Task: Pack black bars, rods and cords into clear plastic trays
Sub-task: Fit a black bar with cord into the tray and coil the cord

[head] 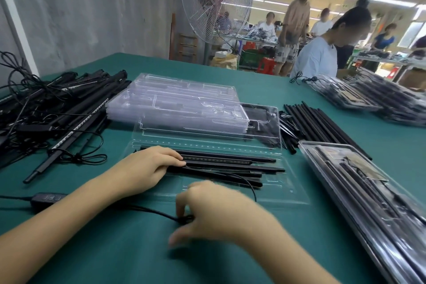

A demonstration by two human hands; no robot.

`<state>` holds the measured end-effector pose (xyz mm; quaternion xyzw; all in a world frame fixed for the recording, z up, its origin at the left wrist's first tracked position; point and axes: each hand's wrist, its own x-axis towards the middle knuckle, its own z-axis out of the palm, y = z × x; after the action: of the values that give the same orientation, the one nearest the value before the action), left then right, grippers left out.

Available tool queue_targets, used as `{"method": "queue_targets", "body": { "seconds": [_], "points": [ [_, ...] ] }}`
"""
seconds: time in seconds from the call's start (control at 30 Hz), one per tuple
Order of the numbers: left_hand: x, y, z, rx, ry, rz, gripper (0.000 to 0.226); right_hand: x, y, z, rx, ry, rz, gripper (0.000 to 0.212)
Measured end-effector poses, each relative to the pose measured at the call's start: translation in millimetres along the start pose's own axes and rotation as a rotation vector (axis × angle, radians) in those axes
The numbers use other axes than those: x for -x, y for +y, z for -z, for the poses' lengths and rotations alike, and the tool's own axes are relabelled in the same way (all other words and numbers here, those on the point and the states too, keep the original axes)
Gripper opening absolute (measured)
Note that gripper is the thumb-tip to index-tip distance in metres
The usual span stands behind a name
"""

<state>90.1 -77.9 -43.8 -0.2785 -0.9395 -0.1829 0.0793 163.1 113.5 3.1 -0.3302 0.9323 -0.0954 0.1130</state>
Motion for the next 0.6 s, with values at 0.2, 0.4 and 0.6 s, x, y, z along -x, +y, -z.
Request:
{"method": "queue_targets", "body": {
  "seconds": [0.2,0.4,0.6],
  "points": [
    [0.7,0.8,0.3,0.007,-0.020,0.011,0.041,-0.8,9.0,5.2,0.149,0.058,-0.077,0.011],
    [1.2,1.6,2.4,0.026,-0.042,0.031,0.041,17.3,17.8,17.8,0.081,-0.142,-0.079,0.026],
    [0.3,3.9,6.3,0.052,-0.086,0.054,0.038,25.9,26.0,14.3,0.055,-0.151,-0.121,0.016]
  ]
}}
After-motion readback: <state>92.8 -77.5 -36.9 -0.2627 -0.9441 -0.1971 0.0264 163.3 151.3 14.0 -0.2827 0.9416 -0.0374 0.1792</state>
